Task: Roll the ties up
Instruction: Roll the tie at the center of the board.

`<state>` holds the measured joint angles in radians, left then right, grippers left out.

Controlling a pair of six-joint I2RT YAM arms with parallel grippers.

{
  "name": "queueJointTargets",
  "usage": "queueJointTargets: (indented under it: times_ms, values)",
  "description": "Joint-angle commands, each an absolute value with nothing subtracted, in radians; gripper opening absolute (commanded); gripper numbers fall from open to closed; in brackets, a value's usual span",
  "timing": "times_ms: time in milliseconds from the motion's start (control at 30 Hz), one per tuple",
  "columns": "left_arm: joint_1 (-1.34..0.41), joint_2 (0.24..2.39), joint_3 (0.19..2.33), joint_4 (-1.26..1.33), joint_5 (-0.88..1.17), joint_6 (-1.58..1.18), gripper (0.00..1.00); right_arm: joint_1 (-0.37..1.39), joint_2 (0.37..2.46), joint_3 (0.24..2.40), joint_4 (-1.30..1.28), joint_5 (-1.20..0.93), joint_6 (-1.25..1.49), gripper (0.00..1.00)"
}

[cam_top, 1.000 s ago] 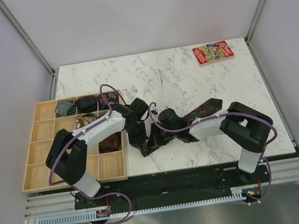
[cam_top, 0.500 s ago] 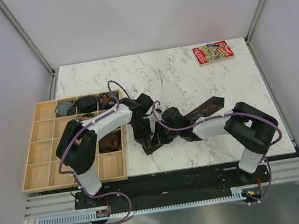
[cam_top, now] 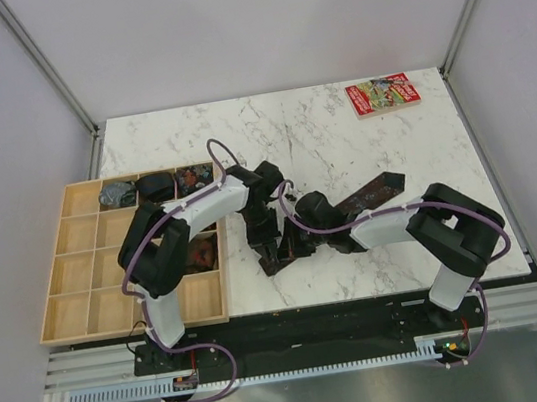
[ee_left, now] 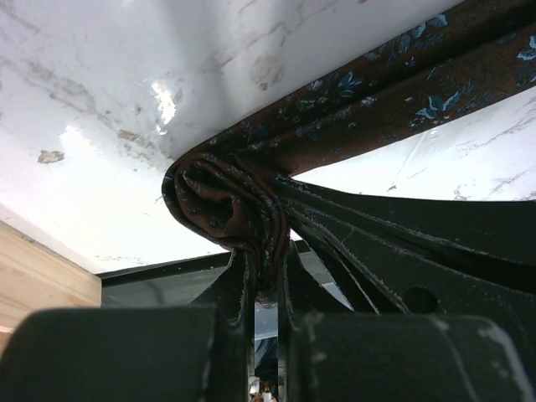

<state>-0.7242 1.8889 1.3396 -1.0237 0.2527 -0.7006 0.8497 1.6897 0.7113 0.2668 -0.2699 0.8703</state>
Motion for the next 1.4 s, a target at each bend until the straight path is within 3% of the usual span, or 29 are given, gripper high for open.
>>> queueJointTargets:
  times_ms: [0, 300, 500, 600, 1367]
  values:
    - [-0.724, 1.950, 1.411, -0.975, 0.291, -0.644, 0.02, 0.844, 1.634, 0.703, 0.264, -0.299, 0.854, 0.00]
    - [-0.723, 2.008, 1.505, -1.057, 0.247, -0.592, 0.08, 0.818, 1.549, 0.687, 0.192, -0.275, 0.821, 0.00]
    - [-0.723, 1.994, 1.532, -1.065, 0.238, -0.591, 0.30, 0.798, 1.462, 0.687, 0.104, -0.241, 0.784, 0.00]
    - [-0.723, 1.985, 1.540, -1.066, 0.244, -0.591, 0.37, 0.790, 1.414, 0.687, 0.060, -0.223, 0.772, 0.00]
    - [-0.726, 1.940, 1.614, -1.078, 0.275, -0.612, 0.52, 0.785, 1.218, 0.719, -0.098, -0.202, 0.744, 0.01]
